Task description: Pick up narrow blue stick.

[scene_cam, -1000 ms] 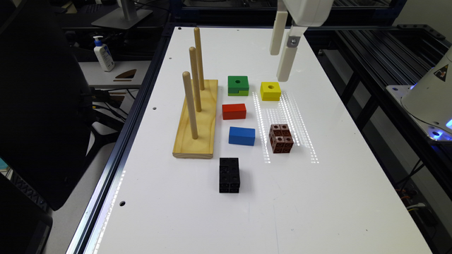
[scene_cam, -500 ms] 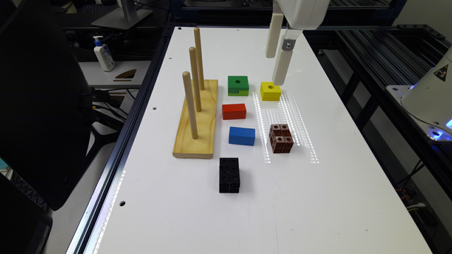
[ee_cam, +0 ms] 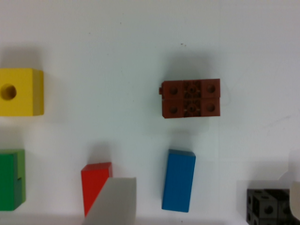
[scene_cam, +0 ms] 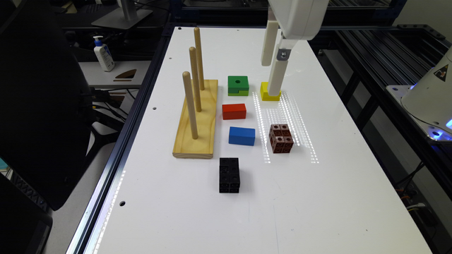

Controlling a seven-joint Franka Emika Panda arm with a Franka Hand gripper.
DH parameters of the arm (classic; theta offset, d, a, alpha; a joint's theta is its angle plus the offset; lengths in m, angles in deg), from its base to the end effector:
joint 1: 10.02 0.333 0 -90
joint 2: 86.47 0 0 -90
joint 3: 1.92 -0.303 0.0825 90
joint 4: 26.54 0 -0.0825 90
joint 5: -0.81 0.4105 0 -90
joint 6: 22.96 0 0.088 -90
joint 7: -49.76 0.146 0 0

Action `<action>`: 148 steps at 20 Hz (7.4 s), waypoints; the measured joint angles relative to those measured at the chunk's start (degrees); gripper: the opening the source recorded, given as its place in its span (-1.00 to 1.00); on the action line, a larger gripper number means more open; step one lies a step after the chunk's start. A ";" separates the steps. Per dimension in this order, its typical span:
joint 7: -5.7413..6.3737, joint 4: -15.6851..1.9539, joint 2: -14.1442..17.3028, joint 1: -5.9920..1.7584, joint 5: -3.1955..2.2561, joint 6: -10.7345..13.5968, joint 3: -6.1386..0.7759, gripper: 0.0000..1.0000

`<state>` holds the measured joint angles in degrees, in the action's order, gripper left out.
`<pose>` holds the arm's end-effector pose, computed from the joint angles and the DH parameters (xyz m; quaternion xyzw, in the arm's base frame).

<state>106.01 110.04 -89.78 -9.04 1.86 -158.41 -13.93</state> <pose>0.5006 0.1153 0.2758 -0.9270 0.3746 -0.0149 0.0109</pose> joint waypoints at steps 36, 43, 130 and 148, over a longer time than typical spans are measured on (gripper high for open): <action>-0.03 -0.99 12.90 -0.57 -0.49 -11.30 0.36 1.00; -0.03 -1.08 15.99 -0.82 -0.94 -13.88 0.47 1.00; -0.01 -6.44 18.00 -0.80 -2.77 -10.68 1.27 -1.00; 0.03 -6.54 6.07 -0.80 -2.14 0.65 0.58 -1.00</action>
<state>106.04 103.50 -83.71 -9.84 -0.28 -157.75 -13.35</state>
